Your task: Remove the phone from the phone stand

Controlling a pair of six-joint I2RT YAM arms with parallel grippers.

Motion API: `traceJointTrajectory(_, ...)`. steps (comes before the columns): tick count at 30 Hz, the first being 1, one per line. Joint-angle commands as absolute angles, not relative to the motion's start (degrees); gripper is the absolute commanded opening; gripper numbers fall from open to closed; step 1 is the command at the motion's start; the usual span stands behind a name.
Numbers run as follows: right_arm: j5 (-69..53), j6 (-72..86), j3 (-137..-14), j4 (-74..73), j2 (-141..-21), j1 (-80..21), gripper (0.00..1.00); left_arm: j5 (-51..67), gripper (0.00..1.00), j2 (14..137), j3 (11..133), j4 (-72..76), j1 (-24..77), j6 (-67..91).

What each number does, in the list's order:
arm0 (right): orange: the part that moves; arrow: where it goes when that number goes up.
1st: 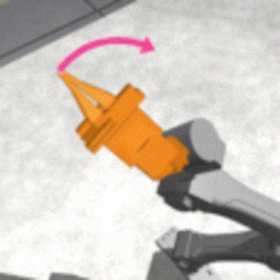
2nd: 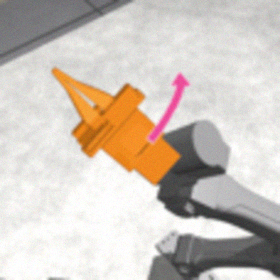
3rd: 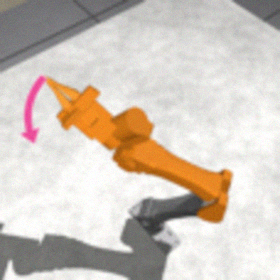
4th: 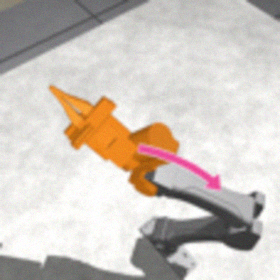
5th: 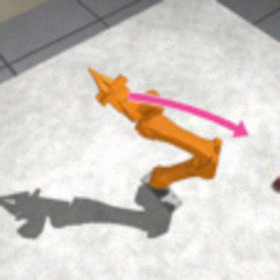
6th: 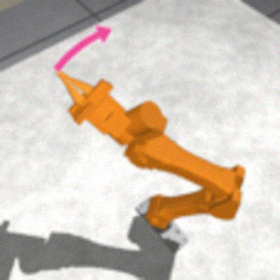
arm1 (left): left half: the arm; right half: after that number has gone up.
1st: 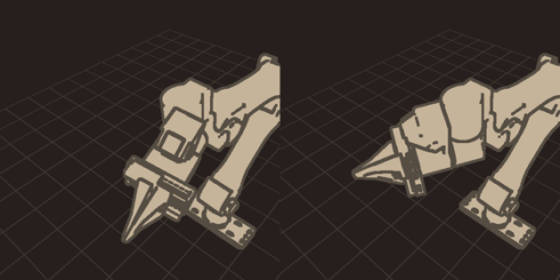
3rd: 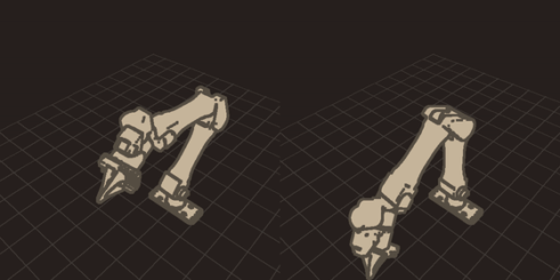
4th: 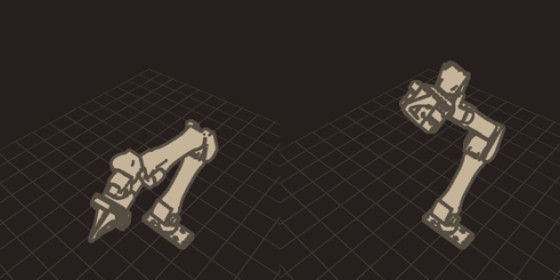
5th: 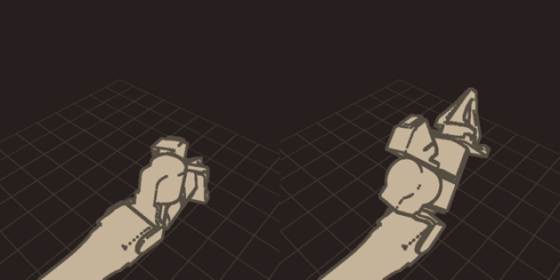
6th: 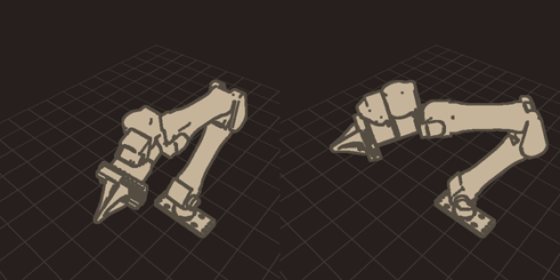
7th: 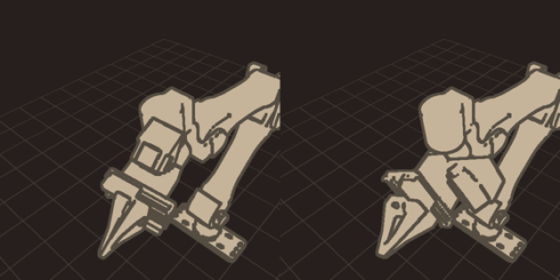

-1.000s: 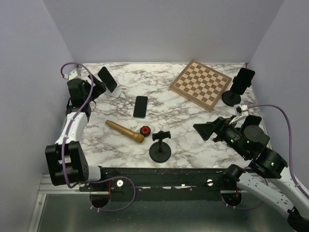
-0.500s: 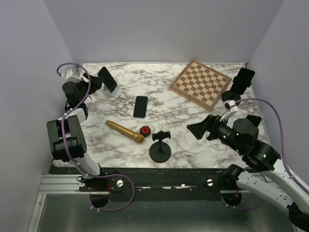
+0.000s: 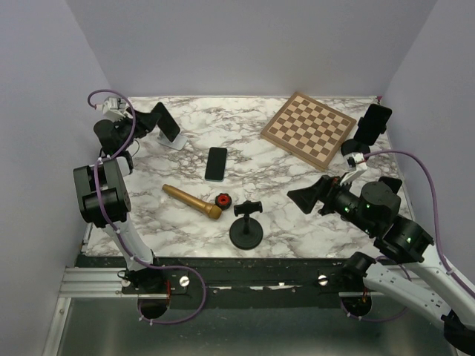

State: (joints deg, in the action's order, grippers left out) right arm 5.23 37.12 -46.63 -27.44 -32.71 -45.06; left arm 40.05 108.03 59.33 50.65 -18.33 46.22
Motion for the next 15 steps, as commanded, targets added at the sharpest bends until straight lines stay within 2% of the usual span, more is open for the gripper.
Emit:
traceJointTrajectory(1,3.1,38.2,-46.6,-25.4,-33.0,-45.4,1.00,43.8,0.64,110.4,62.1,53.8,-18.8,49.7)
traceJointTrajectory(15,3.1,39.6,-45.4,-24.0,-33.0,-45.4,1.00,40.1,0.62,111.8,67.5,40.2,-18.5,48.5)
